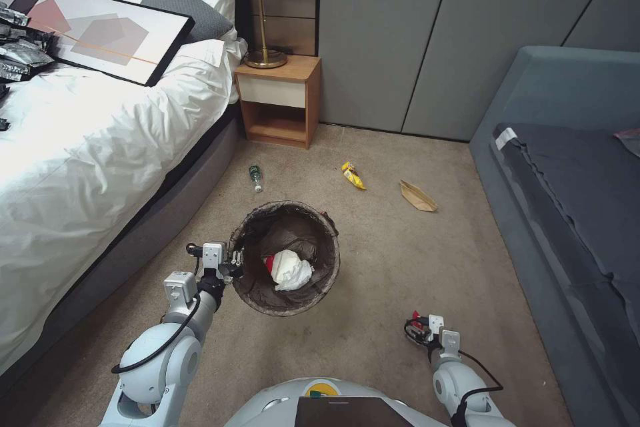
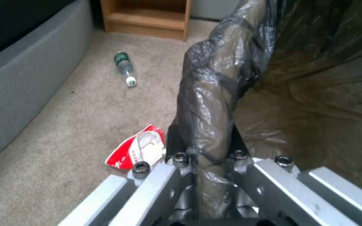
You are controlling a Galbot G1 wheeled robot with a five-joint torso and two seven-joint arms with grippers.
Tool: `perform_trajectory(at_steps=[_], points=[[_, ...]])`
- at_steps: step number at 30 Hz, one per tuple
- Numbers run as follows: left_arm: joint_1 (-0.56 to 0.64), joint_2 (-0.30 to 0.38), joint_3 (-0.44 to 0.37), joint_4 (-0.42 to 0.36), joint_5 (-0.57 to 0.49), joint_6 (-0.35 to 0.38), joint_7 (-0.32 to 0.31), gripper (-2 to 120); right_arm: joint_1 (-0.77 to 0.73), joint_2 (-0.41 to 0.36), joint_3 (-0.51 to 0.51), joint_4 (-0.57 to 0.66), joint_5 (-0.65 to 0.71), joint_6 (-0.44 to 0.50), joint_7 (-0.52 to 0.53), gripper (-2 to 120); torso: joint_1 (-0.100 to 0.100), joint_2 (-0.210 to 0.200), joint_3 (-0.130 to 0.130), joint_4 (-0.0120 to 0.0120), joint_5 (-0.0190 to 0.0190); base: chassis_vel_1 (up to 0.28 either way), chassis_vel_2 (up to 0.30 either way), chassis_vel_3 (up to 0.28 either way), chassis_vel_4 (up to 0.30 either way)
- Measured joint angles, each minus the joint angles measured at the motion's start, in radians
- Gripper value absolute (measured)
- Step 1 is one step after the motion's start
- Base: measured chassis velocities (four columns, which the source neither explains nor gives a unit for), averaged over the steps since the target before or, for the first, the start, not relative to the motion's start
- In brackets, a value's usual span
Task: Pick up the trash bin, then pick up the garbage from the floor and place it into the trash bin.
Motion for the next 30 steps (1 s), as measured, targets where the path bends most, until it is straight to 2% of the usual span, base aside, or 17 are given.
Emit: perform_trajectory(at_steps=[4,6,8,10,11,13,18,21,30], points=[[0.001,0.000,0.000,0.000,0.000,0.000,0.000,0,0.001,0.001,0.000,-0.005,-0.002,0.003,-0.002,82,0.000,0.000,0.000,0.0000,-0.0002,0.000,0.000,0.000,0.000],[0.001,0.000,-0.001,-0.001,0.000,0.000,0.000,0,0.001,0.001,0.000,-0.006,-0.003,0.005,-0.003,74,0.000,0.000,0.000,0.0000,-0.0002,0.000,0.000,0.000,0.000],[0.001,0.000,-0.001,-0.001,0.000,0.000,0.000,0,0.001,0.002,0.000,-0.007,-0.004,0.006,-0.003,72,0.000,0.000,0.000,0.0000,-0.0002,0.000,0.000,0.000,0.000],[0.001,0.000,-0.001,-0.002,0.000,-0.001,0.000,0,0.001,0.003,-0.001,-0.009,-0.004,0.007,-0.004,64,0.000,0.000,0.000,0.0000,-0.0004,0.000,0.000,0.000,0.000],[0.001,0.000,-0.001,-0.002,0.000,-0.001,0.000,0,0.001,0.003,-0.001,-0.009,-0.004,0.007,-0.004,64,0.000,0.000,0.000,0.0000,-0.0004,0.000,0.000,0.000,0.000],[0.001,0.000,0.000,-0.002,0.000,-0.001,0.000,0,0.001,0.004,-0.001,-0.014,-0.007,0.012,-0.007,54,0.000,0.000,0.000,-0.0001,-0.0003,0.000,0.000,0.000,0.000],[0.001,0.000,0.001,-0.003,0.000,-0.001,0.000,0,0.001,0.005,-0.001,-0.019,-0.012,0.018,-0.011,46,0.000,0.000,0.000,0.0001,0.0000,0.000,0.000,0.000,0.000],[-0.001,0.002,0.001,-0.004,-0.001,-0.001,-0.001,0,0.001,0.006,0.000,-0.024,-0.019,0.025,-0.014,37,0.000,0.000,0.000,0.0007,0.0007,0.000,0.000,0.000,0.000],[-0.002,0.000,-0.003,-0.003,-0.004,0.000,-0.001,0,0.002,0.013,0.000,-0.034,-0.031,0.033,-0.016,20,0.000,0.000,0.000,0.0005,0.0007,0.000,0.000,0.000,0.000]])
